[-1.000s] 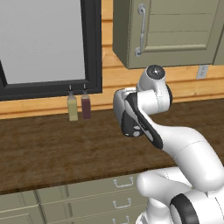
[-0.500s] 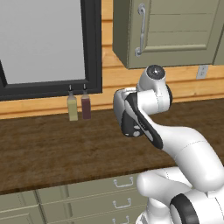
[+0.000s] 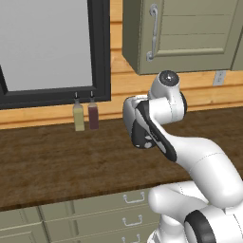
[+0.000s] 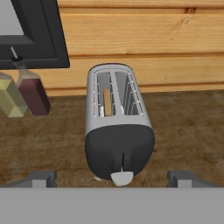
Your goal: Start the toaster. Once the lever pops up, take the bread to the plate on the dining counter.
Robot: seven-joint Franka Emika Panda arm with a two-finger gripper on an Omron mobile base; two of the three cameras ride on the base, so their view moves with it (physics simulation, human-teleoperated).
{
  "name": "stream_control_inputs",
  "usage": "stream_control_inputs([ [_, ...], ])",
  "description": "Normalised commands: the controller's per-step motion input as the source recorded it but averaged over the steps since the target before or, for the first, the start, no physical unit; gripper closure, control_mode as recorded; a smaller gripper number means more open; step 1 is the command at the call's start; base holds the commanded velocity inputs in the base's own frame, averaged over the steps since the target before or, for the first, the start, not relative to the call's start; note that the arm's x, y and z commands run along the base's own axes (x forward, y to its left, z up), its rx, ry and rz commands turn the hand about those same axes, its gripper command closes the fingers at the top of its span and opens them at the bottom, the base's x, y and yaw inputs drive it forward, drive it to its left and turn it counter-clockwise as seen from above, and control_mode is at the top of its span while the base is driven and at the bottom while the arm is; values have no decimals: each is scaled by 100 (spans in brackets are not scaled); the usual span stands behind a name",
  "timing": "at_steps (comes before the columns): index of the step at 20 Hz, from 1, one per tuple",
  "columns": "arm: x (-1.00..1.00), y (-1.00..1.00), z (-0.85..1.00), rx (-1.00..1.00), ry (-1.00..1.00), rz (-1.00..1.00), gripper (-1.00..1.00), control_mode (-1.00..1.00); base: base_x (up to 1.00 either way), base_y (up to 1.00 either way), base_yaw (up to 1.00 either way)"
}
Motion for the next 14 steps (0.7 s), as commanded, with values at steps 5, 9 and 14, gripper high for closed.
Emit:
stream_control_inputs([
  [5,0,0,0,0,0,0,-100,-100,0,0,0],
  [9,0,0,0,0,0,0,-100,-100,0,0,0],
  [14,0,0,0,0,0,0,-100,-100,0,0,0],
])
